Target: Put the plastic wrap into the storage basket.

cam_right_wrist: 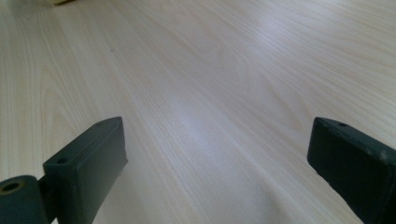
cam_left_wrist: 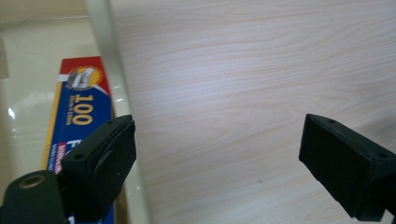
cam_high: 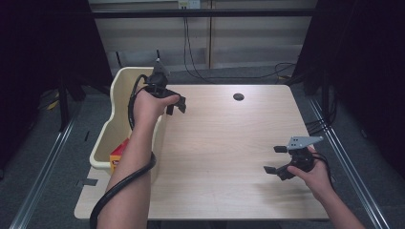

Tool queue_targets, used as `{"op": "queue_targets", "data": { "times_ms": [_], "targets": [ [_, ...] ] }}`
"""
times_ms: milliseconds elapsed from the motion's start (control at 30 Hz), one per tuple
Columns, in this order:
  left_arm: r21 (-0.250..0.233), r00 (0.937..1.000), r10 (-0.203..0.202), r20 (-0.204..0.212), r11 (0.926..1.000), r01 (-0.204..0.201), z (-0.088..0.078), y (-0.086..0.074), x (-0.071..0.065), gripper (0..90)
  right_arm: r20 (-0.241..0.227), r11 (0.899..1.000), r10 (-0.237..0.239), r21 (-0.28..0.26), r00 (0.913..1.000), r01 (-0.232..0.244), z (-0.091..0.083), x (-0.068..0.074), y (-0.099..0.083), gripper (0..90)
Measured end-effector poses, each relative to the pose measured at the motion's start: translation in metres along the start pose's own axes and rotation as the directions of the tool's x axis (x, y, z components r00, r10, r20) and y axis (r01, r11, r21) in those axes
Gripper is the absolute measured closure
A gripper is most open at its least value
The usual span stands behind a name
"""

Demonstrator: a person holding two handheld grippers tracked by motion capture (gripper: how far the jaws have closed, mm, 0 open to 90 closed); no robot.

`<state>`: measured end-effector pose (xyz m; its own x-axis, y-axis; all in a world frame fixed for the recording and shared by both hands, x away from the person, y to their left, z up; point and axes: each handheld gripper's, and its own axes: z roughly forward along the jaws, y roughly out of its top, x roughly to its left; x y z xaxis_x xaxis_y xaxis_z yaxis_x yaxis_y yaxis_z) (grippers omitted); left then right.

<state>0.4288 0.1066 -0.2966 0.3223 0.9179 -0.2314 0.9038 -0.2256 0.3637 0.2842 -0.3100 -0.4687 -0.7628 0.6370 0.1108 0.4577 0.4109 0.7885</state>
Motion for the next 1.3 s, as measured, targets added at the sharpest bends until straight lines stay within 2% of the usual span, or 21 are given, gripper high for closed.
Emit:
{"op": "queue_targets", "data": {
  "times_ms": [333, 567, 700, 800, 867, 933, 1000, 1033, 1100, 1133, 1300],
  "targets": [
    [-0.009, 0.9985, 0.034, 0.043, 0.9994, -0.033, 0.013, 0.003, -0.02, 11.2, 0.0, 1.0, 0.001, 0.0, 1.0, -0.001, 0.0, 0.001, 0.0, 4.5],
    [-0.005, 0.9975, 0.044, 0.055, 0.999, -0.044, 0.022, 0.003, -0.028, 11.3, -0.004, 1.0, -0.002, -0.001, 1.0, 0.002, 0.0, 0.001, 0.0, 4.5],
    [0.006, 0.9952, 0.062, 0.075, 0.998, -0.063, 0.03, 0.002, -0.034, 11.4, -0.003, 1.0, -0.002, 0.0, 1.0, 0.002, 0.001, 0.001, 0.0, 4.5],
    [0.01, 0.9943, 0.075, 0.076, 0.9971, -0.076, 0.034, 0.002, -0.037, 11.4, -0.002, 1.0, -0.001, 0.0, 1.0, 0.001, 0.001, 0.001, 0.0, 4.5],
    [0.006, 0.9938, 0.067, 0.089, 0.9977, -0.067, 0.036, 0.001, -0.039, 11.4, -0.003, 1.0, -0.001, -0.001, 1.0, 0.001, 0.001, 0.001, 0.0, 4.4],
    [0.019, 0.9918, 0.085, 0.095, 0.996, -0.088, 0.043, 0.0, -0.041, 11.4, -0.005, 1.0, -0.003, -0.001, 1.0, 0.003, 0.001, 0.001, 0.0, 4.5],
    [0.017, 0.992, 0.074, 0.102, 0.997, -0.076, 0.046, -0.001, -0.043, 11.5, -0.002, 1.0, -0.004, -0.002, 1.0, 0.004, 0.001, 0.001, 0.0, 4.4],
    [0.02, 0.9908, 0.091, 0.101, 0.9955, -0.093, 0.048, -0.002, -0.043, 11.4, 0.0, 1.0, -0.003, -0.001, 1.0, 0.003, 0.001, 0.001, 0.0, 4.4],
    [0.026, 0.9904, 0.09, 0.105, 0.9953, -0.094, 0.053, -0.003, -0.045, 11.7, 0.001, 1.0, -0.003, -0.001, 1.0, 0.003, 0.001, 0.001, 0.0, 4.4],
    [0.029, 0.9882, 0.096, 0.119, 0.9945, -0.1, 0.058, -0.005, -0.047, 11.8, 0.004, 1.0, -0.004, 0.001, 1.0, 0.004, 0.002, 0.001, -0.001, 4.4],
    [0.034, 0.9851, 0.108, 0.134, 0.993, -0.114, 0.067, -0.008, -0.051, 11.8, 0.011, 1.0, -0.003, 0.003, 0.9999, 0.003, 0.002, 0.001, -0.001, 3.9]
  ]
}}
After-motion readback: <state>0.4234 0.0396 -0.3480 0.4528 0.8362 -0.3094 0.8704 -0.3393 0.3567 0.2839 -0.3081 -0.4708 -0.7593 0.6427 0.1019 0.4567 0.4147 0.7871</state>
